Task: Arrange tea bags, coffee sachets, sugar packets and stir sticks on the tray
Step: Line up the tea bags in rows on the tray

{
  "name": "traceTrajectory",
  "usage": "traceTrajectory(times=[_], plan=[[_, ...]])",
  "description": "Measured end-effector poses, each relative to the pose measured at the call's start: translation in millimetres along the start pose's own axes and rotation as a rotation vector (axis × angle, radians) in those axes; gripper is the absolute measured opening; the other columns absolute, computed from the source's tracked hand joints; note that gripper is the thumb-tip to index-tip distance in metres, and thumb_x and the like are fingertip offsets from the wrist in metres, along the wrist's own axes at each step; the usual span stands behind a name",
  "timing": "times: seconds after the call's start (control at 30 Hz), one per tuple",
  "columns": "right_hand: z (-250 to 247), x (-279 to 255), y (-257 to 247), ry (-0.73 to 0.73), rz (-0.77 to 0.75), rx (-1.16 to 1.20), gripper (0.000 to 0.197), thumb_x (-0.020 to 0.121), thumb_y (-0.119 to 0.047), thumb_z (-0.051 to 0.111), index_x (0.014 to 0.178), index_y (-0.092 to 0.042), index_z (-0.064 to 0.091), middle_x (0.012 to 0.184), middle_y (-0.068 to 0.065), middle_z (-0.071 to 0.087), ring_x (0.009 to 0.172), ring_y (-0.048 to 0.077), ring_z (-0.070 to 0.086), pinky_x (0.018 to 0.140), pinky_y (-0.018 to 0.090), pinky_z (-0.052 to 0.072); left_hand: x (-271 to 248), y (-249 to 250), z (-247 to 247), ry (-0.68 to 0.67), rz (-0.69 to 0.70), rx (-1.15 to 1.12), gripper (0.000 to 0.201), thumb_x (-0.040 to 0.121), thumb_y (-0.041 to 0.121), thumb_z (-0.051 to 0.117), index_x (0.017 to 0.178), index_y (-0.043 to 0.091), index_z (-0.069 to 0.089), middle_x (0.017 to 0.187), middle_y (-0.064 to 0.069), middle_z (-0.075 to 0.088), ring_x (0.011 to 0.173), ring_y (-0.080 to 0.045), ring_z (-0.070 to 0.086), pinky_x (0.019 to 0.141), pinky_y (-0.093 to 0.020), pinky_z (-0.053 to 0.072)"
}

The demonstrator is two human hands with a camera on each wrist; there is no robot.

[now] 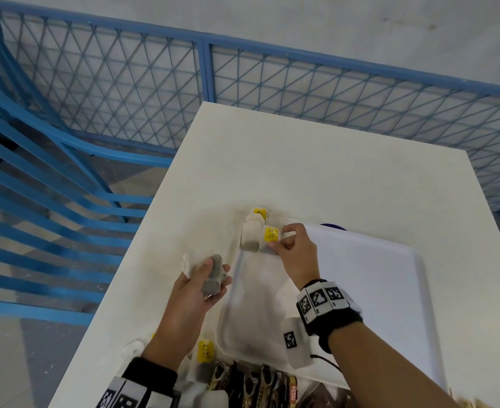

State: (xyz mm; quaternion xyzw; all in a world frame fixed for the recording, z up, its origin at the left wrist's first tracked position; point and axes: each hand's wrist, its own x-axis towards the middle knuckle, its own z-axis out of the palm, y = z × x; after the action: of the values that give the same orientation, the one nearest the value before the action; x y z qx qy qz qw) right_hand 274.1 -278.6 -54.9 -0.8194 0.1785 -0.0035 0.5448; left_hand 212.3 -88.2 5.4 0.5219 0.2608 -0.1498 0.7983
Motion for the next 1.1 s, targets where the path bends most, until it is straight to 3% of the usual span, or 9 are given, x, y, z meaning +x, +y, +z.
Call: traceTrajectory(times=[0.13,0.33,0.53,0.67,0.8,0.87,0.97,1.03,1.1], plan=[[2,2,1,0.024,-0.01,-0.033,0.031,0.081,-0.013,0.07,0.104,-0.011,0.05,0.065,-0.006,0.054,0.061,0.003,0.052,0.056,0.005,0.041,3,1,0,-0.012,-0.03,-0.039,0.026,0.095,0.021,0.048,0.113,0.006,0.059,0.095,-0.013,0.068,0.081,-0.022,0.065,0.074,-0.031,0.051],[1,0,-2,0.053,-0.025,-0.065,0.042,0.081,-0.018,0.071,0.113,-0.012,0.046,0.074,0.002,0.055,0.067,0.009,0.051,0.062,0.014,0.038,-1,2,4,-0.06,-0.056,-0.075,0.024,0.097,0.012,0.036,0.106,0.009,0.058,0.096,-0.014,0.071,0.088,-0.027,0.066,0.08,-0.034,0.053],[2,-21,-27,0.059,-0.098,-0.03,0.031,0.083,-0.023,0.068,0.107,-0.02,0.05,0.086,0.003,0.054,0.067,0.009,0.048,0.065,0.017,0.039,1,-1,6,-0.052,-0.043,-0.033,0.023,0.098,0.009,0.04,0.109,0.003,0.059,0.102,-0.017,0.069,0.084,-0.023,0.07,0.081,-0.034,0.056],[4,-44,-50,-0.122,-0.195,0.049,0.011,0.084,-0.026,0.068,0.092,-0.023,0.061,0.09,0.004,0.063,0.069,0.005,0.051,0.065,0.012,0.041,-2,-1,10,-0.049,-0.002,0.069,0.018,0.096,0.011,0.047,0.086,0.008,0.062,0.086,-0.007,0.073,0.082,-0.025,0.069,0.086,-0.038,0.052],[5,-59,-56,-0.376,-0.249,0.01,0.018,0.081,-0.024,0.071,0.096,-0.017,0.066,0.093,-0.005,0.06,0.075,-0.003,0.051,0.063,0.009,0.04,-6,-1,11,-0.105,0.081,0.267,0.014,0.092,0.019,0.054,0.095,0.009,0.063,0.067,0.005,0.067,0.078,-0.018,0.067,0.084,-0.033,0.053],[4,-57,-52,-0.377,-0.223,0.002,0.017,0.081,-0.021,0.07,0.095,-0.011,0.066,0.088,-0.01,0.057,0.073,-0.005,0.051,0.063,0.008,0.04,-5,-1,10,-0.105,0.089,0.312,0.016,0.091,0.021,0.056,0.1,0.01,0.063,0.07,0.004,0.066,0.076,-0.016,0.066,0.084,-0.033,0.054],[2,-55,-46,-0.367,-0.13,0.046,0.008,0.084,-0.02,0.068,0.085,-0.013,0.067,0.076,-0.011,0.059,0.066,0.0,0.053,0.063,0.012,0.044,-3,-2,8,-0.085,0.074,0.317,0.017,0.092,0.02,0.056,0.104,0.011,0.064,0.087,-0.005,0.069,0.08,-0.019,0.067,0.083,-0.034,0.054],[1,-54,-40,-0.35,-0.04,0.104,0.009,0.084,-0.02,0.068,0.08,-0.012,0.067,0.072,-0.003,0.064,0.064,0.006,0.057,0.066,0.024,0.051,-3,-3,7,-0.081,0.052,0.298,0.016,0.094,0.014,0.052,0.105,0.012,0.064,0.095,-0.008,0.069,0.083,-0.02,0.067,0.083,-0.034,0.053],[-1,-53,-33,-0.328,0.062,0.171,0.014,0.085,-0.018,0.067,0.088,-0.005,0.068,0.083,0.009,0.07,0.068,0.012,0.062,0.074,0.031,0.055,-2,-5,5,-0.073,0.031,0.258,0.018,0.094,0.008,0.049,0.102,0.013,0.064,0.097,-0.01,0.069,0.08,-0.017,0.067,0.073,-0.027,0.054]])
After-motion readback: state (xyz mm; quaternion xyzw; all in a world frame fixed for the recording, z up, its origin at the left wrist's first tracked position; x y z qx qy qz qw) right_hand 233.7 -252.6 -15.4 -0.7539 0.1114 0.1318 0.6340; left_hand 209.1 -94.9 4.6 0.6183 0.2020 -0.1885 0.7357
